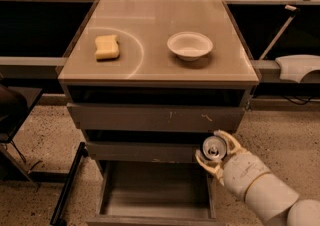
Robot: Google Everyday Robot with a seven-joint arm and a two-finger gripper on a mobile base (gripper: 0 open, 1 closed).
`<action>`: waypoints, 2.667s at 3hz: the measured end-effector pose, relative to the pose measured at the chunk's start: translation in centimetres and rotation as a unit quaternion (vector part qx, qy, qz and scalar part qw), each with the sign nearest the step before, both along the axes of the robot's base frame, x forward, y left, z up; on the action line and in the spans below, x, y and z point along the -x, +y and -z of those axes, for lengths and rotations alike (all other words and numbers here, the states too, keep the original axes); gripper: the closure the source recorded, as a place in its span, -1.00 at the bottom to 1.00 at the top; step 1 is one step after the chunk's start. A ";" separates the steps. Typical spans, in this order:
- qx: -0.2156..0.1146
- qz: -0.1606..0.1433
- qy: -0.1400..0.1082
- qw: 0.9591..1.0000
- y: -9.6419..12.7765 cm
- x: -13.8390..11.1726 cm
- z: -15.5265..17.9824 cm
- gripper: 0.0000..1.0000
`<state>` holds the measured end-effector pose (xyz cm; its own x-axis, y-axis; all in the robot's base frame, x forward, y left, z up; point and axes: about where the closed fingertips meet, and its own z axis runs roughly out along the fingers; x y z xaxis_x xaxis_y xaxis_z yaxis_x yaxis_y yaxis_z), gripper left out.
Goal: Pick pepsi can from bottom drawer and place on counter
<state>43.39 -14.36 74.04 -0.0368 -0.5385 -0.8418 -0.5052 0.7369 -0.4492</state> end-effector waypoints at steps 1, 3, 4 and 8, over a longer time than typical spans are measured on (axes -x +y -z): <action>0.049 -0.037 -0.087 0.994 2.6 0.5 -13.5 1.00; 0.049 -0.064 -0.119 0.990 4.5 1.9 -18.5 1.00; 0.028 -0.056 -0.112 0.992 4.3 0.4 -19.0 1.00; 0.007 0.052 -0.160 0.986 -10.1 -12.5 -35.5 1.00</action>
Offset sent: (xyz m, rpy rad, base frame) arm -0.0038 0.0226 0.1185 -0.0938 -0.1517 0.0645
